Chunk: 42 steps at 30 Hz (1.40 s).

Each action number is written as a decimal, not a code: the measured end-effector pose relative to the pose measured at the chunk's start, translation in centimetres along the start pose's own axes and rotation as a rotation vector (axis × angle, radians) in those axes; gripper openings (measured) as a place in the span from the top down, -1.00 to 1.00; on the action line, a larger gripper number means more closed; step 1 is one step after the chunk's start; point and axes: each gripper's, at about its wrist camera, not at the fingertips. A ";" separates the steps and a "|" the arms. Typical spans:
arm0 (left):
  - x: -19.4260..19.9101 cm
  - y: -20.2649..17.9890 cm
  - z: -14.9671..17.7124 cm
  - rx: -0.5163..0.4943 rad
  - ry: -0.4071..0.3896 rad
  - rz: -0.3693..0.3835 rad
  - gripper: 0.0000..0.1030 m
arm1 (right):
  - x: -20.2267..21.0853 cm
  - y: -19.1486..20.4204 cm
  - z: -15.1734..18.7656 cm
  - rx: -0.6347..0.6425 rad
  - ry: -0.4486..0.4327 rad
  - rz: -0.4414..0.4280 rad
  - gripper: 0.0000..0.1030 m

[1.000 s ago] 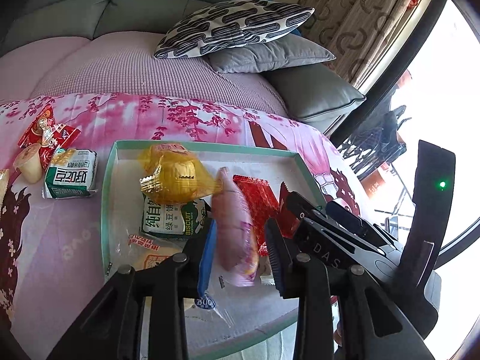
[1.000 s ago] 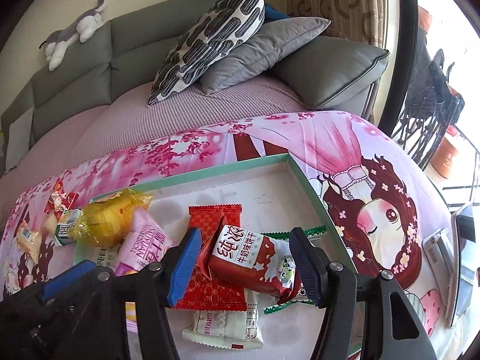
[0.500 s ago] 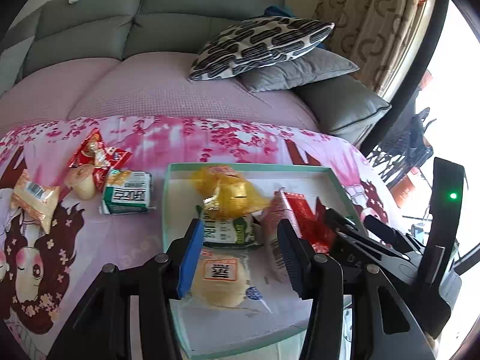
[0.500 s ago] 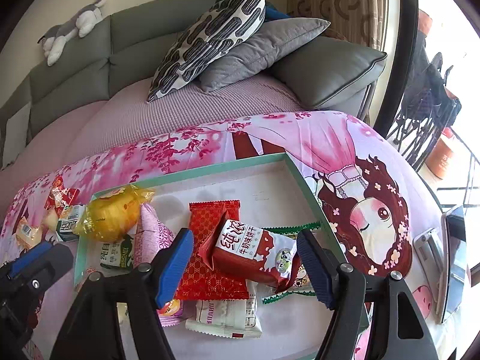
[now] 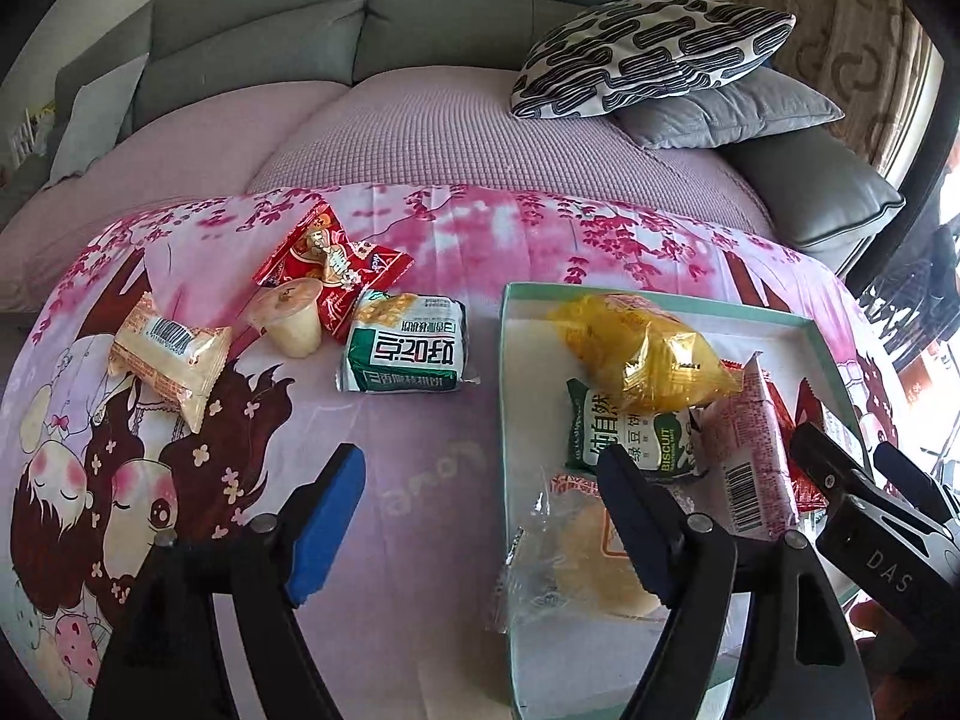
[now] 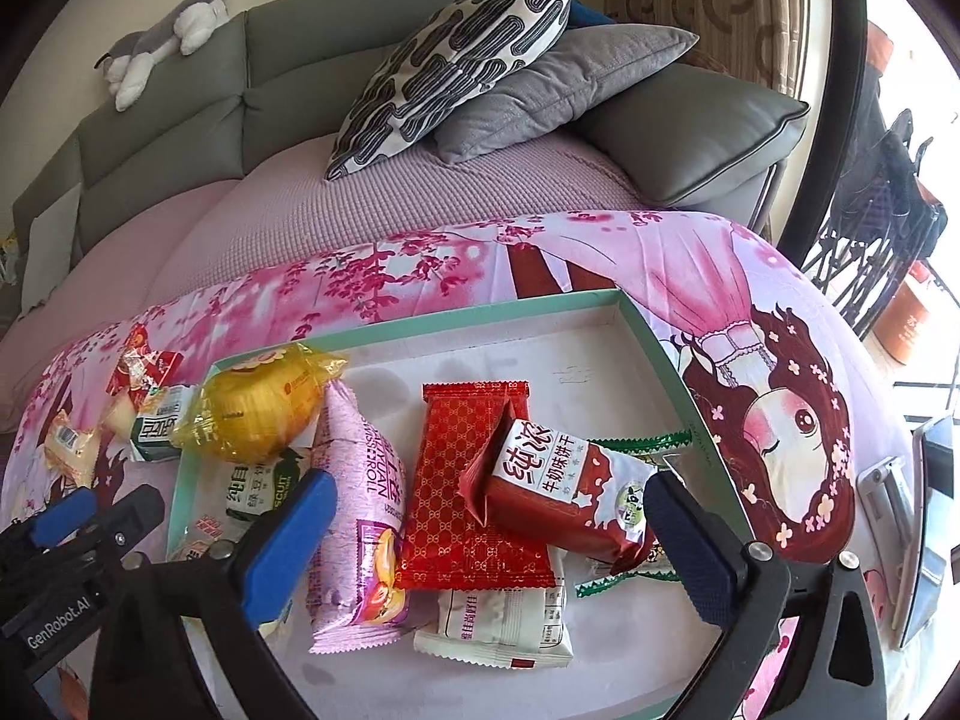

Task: Organize snacks
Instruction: 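Move both tools back toward the remaining snacks on the bed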

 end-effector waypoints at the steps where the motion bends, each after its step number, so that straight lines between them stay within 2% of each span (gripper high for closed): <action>1: -0.1 0.0 0.0 -0.002 0.001 -0.005 -0.63 | 0.0 0.1 0.0 0.003 0.002 -0.001 -1.00; 4: -0.2 0.1 0.1 -0.015 -0.011 -0.023 -0.65 | -0.1 0.4 0.2 0.015 0.000 -0.002 -1.00; 5: -0.3 0.1 0.1 -0.018 -0.016 -0.030 -0.72 | -0.1 0.5 0.2 0.020 0.000 -0.003 -1.00; 6: -0.3 0.1 0.1 -0.022 -0.019 -0.037 -0.90 | -0.1 0.6 0.3 0.023 0.000 -0.004 -1.00; 8: -0.3 0.1 0.1 -0.029 -0.029 -0.044 -0.98 | -0.1 0.8 0.3 0.027 -0.002 -0.009 -1.00; 16: -0.2 0.7 0.2 -0.017 -0.034 -0.042 -0.98 | 0.3 1.6 0.5 0.039 -0.031 -0.043 -1.00; 28: 0.3 3.0 0.7 0.011 -0.031 -0.081 -0.98 | 1.7 3.8 0.8 0.079 -0.086 -0.085 -1.00; 35: 1.0 7.0 1.6 0.092 -0.025 -0.143 -0.98 | 3.2 7.5 2.0 0.153 -0.124 -0.186 -1.00; 42: 2.0 11.5 3.0 0.179 -0.020 -0.215 -0.98 | 2.9 11.3 3.9 0.199 -0.082 -0.254 -1.00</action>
Point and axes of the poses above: each gripper's, at about its wrist camera, not at the fingertips, and x roughly against the way its jaws point, y to its left, z to its underside, and after that the axes turned 14 degrees about -x, right-handed
